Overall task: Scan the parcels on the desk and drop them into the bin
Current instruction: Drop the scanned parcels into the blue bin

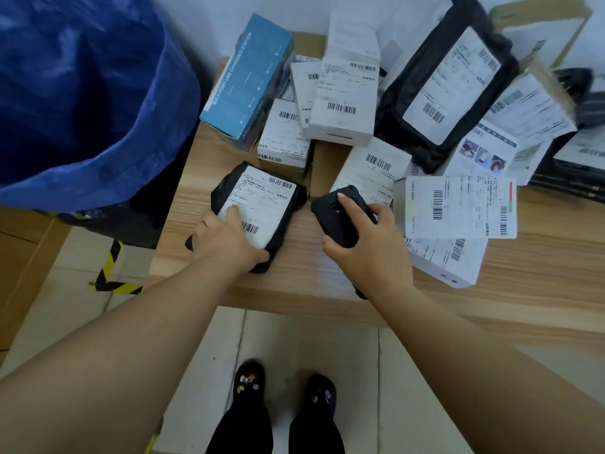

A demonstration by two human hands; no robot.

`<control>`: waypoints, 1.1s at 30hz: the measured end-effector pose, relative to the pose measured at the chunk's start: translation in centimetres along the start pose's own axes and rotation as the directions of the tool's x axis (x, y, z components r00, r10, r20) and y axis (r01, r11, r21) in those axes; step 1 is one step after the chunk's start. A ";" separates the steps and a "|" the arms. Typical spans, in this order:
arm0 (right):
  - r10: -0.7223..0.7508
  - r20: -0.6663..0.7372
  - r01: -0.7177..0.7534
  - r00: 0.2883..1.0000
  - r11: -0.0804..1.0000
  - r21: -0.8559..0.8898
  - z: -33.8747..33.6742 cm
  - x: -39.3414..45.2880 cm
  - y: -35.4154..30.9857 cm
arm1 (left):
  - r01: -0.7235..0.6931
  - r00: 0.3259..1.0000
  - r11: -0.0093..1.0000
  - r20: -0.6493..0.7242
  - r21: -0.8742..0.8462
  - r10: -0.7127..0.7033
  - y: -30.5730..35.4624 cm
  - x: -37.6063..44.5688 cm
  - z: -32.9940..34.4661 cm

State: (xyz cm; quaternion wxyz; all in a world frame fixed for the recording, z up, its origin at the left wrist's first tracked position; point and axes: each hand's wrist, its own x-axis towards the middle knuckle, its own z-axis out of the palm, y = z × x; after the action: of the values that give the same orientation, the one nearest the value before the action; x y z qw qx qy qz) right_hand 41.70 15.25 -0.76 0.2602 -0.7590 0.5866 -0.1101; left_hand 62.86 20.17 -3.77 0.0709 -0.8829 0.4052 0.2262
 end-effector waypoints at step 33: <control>-0.314 0.225 0.385 0.922 0.795 -0.468 -24.9 -5.2 -10.8 | -0.127 0.798 0.936 -0.527 0.327 0.292 -0.1 -14.7 -18.6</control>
State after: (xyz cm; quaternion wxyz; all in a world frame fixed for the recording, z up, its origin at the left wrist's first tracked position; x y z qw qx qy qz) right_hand 37.44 15.49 26.57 0.0670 -0.9012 0.4251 0.0524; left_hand 60.91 24.48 19.45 0.0435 -0.8404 0.5311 -0.0989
